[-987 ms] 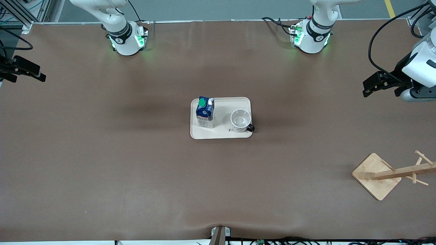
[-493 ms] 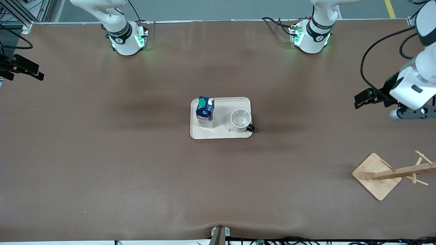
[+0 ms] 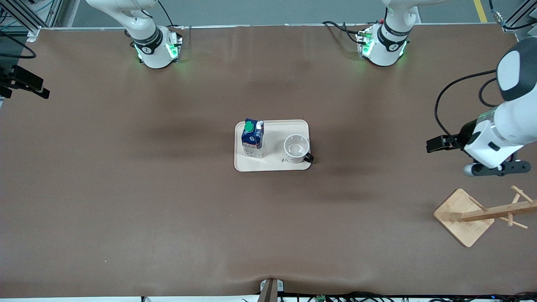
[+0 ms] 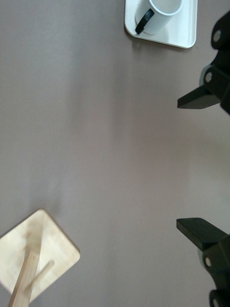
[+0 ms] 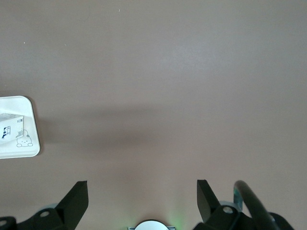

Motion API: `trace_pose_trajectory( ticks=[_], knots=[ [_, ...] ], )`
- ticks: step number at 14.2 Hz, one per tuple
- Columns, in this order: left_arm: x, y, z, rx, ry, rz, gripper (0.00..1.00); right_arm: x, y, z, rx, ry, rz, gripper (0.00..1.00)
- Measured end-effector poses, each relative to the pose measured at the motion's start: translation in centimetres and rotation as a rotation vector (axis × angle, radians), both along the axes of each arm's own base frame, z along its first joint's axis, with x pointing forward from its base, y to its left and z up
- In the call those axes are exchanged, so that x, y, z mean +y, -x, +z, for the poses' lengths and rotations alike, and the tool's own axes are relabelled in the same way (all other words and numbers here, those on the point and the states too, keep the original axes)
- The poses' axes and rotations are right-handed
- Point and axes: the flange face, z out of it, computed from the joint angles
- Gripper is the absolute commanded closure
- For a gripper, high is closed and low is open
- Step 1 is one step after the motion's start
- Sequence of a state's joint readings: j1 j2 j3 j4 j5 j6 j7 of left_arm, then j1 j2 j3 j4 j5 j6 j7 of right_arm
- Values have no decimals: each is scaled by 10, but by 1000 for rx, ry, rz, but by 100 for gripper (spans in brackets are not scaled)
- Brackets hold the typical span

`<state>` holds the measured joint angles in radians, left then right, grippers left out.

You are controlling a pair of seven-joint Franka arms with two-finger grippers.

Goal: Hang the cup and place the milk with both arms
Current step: 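Move the left gripper toward the white mug on the tray, then lower the left gripper into the white mug and grip its rim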

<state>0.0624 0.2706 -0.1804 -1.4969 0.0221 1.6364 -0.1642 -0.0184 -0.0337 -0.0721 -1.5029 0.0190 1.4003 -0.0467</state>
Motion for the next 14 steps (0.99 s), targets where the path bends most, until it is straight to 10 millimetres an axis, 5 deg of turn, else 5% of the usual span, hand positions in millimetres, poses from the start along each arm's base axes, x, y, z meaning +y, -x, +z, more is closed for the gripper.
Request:
trace_pose_trajectory(
  ticks=[2,6,14],
  knots=[
    [-30,-9,-21,-13,4,2,0,-1,0,0,0,0,-3,0],
    [-121,-18,-90,-4,-1,89,0,-2,0,0,0,0,-6,0],
    [-280,20,-182,3,-28,320,0,-4,0,0,-2,1,-10,0]
  ],
)
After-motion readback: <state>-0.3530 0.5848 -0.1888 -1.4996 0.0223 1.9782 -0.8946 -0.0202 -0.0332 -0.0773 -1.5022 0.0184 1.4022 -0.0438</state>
